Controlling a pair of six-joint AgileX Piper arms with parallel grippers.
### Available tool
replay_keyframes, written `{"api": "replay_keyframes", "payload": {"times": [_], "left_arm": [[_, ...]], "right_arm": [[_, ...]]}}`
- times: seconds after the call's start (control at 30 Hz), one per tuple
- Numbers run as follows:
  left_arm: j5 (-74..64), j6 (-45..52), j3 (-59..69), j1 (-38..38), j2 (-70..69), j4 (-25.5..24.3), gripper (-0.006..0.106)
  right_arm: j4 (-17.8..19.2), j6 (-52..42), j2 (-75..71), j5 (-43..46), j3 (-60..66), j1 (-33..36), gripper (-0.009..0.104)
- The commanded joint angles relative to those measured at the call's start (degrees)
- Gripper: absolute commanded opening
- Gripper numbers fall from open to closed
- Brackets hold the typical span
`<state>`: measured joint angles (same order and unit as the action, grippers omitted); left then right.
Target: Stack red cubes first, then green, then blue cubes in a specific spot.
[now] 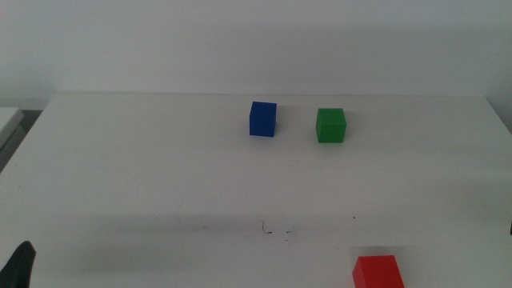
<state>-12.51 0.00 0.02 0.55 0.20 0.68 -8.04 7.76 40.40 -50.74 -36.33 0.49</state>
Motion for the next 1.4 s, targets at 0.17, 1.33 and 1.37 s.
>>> {"api": "replay_keyframes", "payload": {"times": [0.17, 1.33, 1.37], "left_arm": [[0.8, 0.0, 0.0, 0.0, -0.2, 0.2, 0.094], [0.8, 0.0, 0.0, 0.0, -0.2, 0.2, 0.094], [0.8, 0.0, 0.0, 0.0, -0.2, 0.2, 0.094]], "right_arm": [[-0.9, 0.1, -0.1, 1.3, -0.6, -0.4, 0.093], [8.0, 29.6, 32.2, -6.3, -15.3, 34.9, 0.093], [9.3, 30.9, 33.3, -6.3, -15.4, 36.1, 0.093]]}}
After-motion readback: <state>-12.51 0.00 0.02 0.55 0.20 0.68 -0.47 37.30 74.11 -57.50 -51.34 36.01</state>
